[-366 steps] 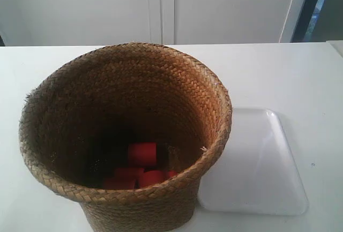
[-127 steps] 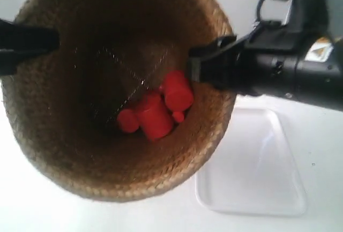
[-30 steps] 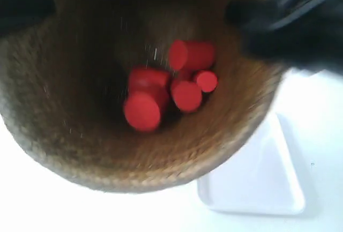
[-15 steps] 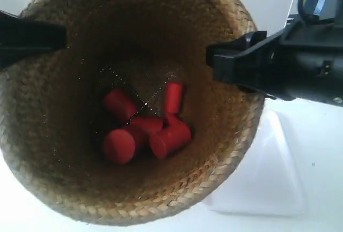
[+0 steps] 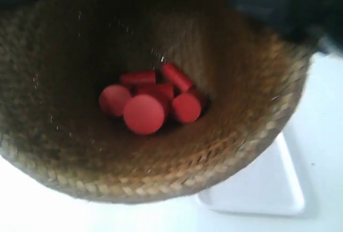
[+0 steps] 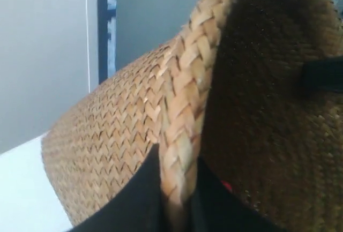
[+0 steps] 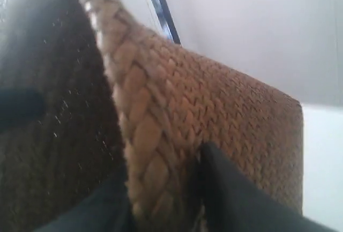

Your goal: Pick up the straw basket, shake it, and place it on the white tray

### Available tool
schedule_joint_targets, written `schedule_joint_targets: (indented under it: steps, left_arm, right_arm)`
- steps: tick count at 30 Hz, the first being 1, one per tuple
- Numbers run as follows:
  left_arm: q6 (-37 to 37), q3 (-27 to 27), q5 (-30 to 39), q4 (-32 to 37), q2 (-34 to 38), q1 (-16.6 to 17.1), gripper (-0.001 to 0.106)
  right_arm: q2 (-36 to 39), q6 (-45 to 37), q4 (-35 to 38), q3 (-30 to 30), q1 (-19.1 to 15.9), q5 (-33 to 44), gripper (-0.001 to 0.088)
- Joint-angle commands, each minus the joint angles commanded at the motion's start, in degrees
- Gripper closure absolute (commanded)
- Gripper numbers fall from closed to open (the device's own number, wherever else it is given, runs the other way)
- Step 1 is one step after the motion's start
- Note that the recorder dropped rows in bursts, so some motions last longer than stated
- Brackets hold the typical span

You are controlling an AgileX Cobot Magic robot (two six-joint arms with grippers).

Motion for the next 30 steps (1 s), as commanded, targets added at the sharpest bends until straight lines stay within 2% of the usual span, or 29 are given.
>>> schedule_joint_targets:
  steps: [1,3,5,7,10,12,13,15,17,19,21,23,25,27,30]
  left_arm:
    - [-0.4,1.7,-1.6,0.0,1.9,0.0,0.105]
    - [-4.4,1.1,1.0,0.0,2.7,0.4,0.105]
    - [-5.3,-2.6,6.9,-1.1,0.6,0.7,0.105]
    - [-5.2,-5.9,8.3,0.1,-1.7,0.7,0.105]
    - [-4.6,-5.6,4.0,3.2,-2.2,0.7,0.105]
    - [-4.5,-1.5,-1.2,2.8,0.7,0.7,0.105]
    - [-4.8,-0.7,-2.7,2.6,2.2,0.7,0.105]
    - [-8.2,-3.0,1.0,0.4,2.2,1.1,0.105]
    - [-5.1,-8.6,7.0,1.0,-0.5,1.1,0.105]
    - [-5.3,-11.9,7.5,5.2,-2.1,1.1,0.105]
    - [-8.0,-10.6,6.8,8.1,-2.4,1.1,0.105]
    - [-8.4,-5.6,4.7,6.9,-0.2,1.1,0.105]
    - [-8.5,-3.0,2.5,6.3,1.8,1.1,0.105]
    - [-11.1,-4.2,5.9,4.8,1.5,1.3,0.105]
    - [-10.8,-9.1,10.8,5.7,-2.3,1.3,0.105]
  right_arm:
    - [3.8,-0.3,0.0,1.4,-0.2,-1.7,0.0868]
    - [5.4,0.1,2.8,0.1,-0.5,0.6,0.0868]
    - [1.9,-0.2,5.8,-3.9,0.4,6.6,0.0868]
    - [-1.7,-0.4,5.2,-6.2,1.4,8.7,0.0868]
    - [-2.6,-0.3,-1.5,-3.0,1.2,3.7,0.0868]
    - [4.1,-0.2,-3.5,1.5,0.0,-2.2,0.0868]
    - [7.1,0.3,-3.5,2.1,-0.9,-2.6,0.0868]
    - [7.4,2.9,-2.2,-0.9,-1.3,3.0,0.0868]
    - [2.5,2.3,-2.2,-5.1,0.4,8.2,0.0868]
    - [-1.4,2.2,-2.2,-6.7,1.7,7.3,0.0868]
    - [-2.7,2.2,-3.2,-4.9,1.7,4.5,0.0868]
    - [1.3,2.3,-5.5,-0.8,1.6,-1.2,0.0868]
    - [5.8,2.4,-6.5,0.1,0.6,-4.4,0.0868]
    - [5.5,5.1,-5.2,-3.2,0.6,0.6,0.0868]
    - [-0.2,5.7,-4.5,-9.2,2.3,9.3,0.0868]
